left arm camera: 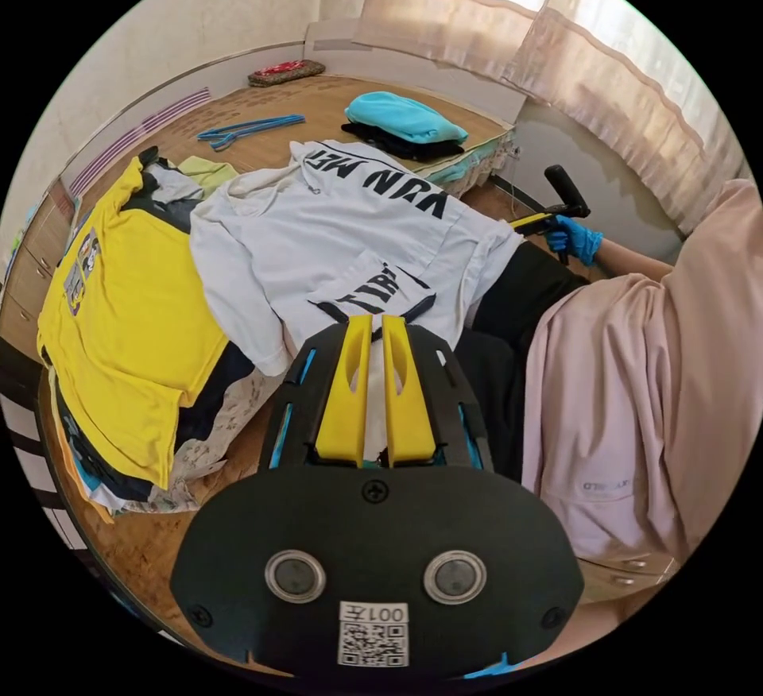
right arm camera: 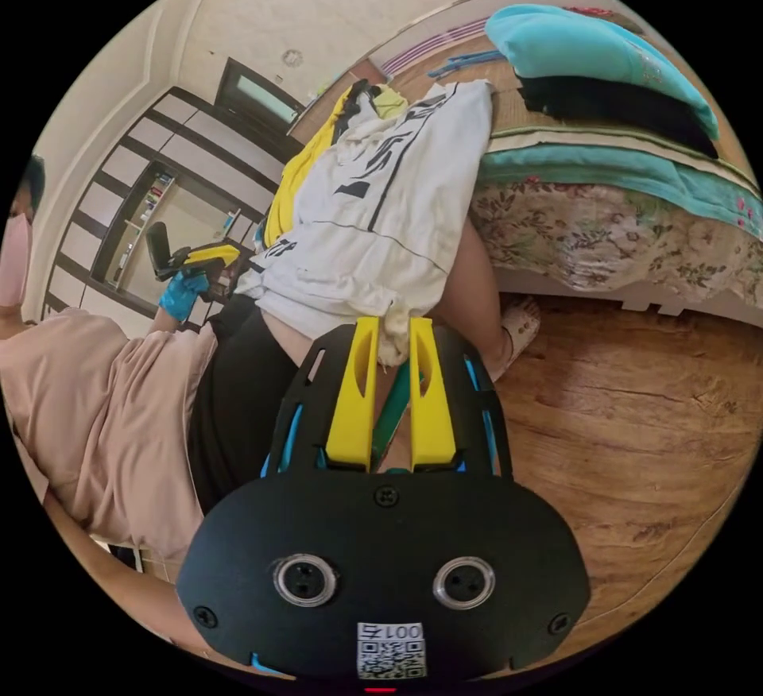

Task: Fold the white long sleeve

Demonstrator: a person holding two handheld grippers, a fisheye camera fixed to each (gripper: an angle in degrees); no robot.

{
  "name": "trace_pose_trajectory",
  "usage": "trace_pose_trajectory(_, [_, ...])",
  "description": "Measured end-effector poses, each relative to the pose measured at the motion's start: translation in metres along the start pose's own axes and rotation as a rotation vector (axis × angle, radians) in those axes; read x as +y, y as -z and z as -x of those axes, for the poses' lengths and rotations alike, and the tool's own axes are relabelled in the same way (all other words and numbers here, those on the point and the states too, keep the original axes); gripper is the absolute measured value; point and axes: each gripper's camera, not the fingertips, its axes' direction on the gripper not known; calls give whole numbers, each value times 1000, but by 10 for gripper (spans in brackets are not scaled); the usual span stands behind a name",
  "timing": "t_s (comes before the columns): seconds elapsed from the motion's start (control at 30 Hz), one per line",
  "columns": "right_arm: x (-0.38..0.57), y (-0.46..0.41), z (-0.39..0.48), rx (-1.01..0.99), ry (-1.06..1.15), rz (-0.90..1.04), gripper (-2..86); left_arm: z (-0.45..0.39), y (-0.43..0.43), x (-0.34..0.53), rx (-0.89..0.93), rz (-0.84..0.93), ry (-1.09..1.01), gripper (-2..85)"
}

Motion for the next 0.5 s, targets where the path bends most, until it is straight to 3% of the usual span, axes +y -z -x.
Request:
trace_pose_trajectory(0.33, [7,74,84,224,128,-267,11,-3,7,31,112,27,-127,44])
trace_pose_trajectory(0.5, [3,95,136,483,124,-350,15,2,7,49,89,101,-133,56])
